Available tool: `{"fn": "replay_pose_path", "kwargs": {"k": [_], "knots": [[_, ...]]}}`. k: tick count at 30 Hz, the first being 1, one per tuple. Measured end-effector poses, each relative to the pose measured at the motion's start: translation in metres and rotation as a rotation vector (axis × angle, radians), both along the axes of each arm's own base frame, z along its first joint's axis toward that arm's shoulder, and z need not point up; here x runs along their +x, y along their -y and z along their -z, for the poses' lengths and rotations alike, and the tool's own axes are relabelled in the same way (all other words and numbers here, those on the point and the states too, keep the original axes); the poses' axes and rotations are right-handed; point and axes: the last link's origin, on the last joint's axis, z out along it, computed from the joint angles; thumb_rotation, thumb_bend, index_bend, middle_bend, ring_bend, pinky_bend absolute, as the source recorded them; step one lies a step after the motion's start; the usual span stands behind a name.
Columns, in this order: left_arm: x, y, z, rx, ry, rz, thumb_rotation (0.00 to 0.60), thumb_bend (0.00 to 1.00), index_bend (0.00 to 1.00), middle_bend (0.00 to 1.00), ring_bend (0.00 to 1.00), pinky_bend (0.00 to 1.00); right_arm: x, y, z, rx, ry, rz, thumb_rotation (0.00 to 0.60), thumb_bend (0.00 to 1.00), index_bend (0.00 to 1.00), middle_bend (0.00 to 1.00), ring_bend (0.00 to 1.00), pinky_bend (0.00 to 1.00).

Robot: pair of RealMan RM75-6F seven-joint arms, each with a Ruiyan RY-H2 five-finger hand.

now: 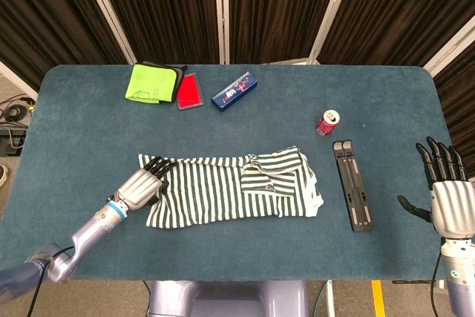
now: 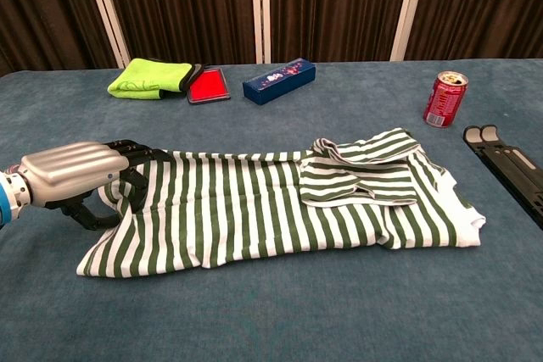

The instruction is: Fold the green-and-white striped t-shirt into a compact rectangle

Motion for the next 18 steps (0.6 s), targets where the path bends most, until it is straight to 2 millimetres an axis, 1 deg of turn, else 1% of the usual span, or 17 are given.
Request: {"fn": "replay_pose_path", "kwargs": {"k": [3, 5, 8, 14, 18], "knots": [[0.0026, -0.0015, -0.0002, 0.005, 0.004, 0.005, 0.600, 0.45, 0.68, 0.00, 0.00, 0.00, 0.0003, -0.0002, 0.0001, -0.001, -0.001, -0.002, 0.600, 0.00, 0.08, 0.00, 0.00, 0.00], [0.0040, -0.0022, -0.0004, 0.007, 0.005, 0.009, 0.600, 0.49, 0.68, 0.00, 0.00, 0.00, 0.0006, -0.0004, 0.0003, 0.000, -0.001, -0.003, 0.600, 0.00, 0.08, 0.00, 0.00, 0.00], [0.0056, -0.0028, -0.0008, 0.009, 0.006, 0.012, 0.600, 0.53, 0.69, 0.00, 0.00, 0.00, 0.0008, -0.0005, 0.0004, 0.000, -0.001, -0.004, 0.600, 0.00, 0.09, 0.00, 0.00, 0.00], [0.0073, -0.0036, -0.0025, 0.014, 0.007, 0.016, 0.600, 0.54, 0.76, 0.00, 0.00, 0.00, 0.0008, -0.0006, 0.0007, 0.002, -0.001, -0.004, 0.600, 0.00, 0.09, 0.00, 0.00, 0.00], [0.0065, -0.0042, -0.0059, 0.018, 0.005, 0.016, 0.600, 0.54, 0.79, 0.00, 0.00, 0.00, 0.0010, -0.0007, 0.0012, 0.004, -0.001, -0.006, 0.600, 0.00, 0.09, 0.00, 0.00, 0.00]]}}
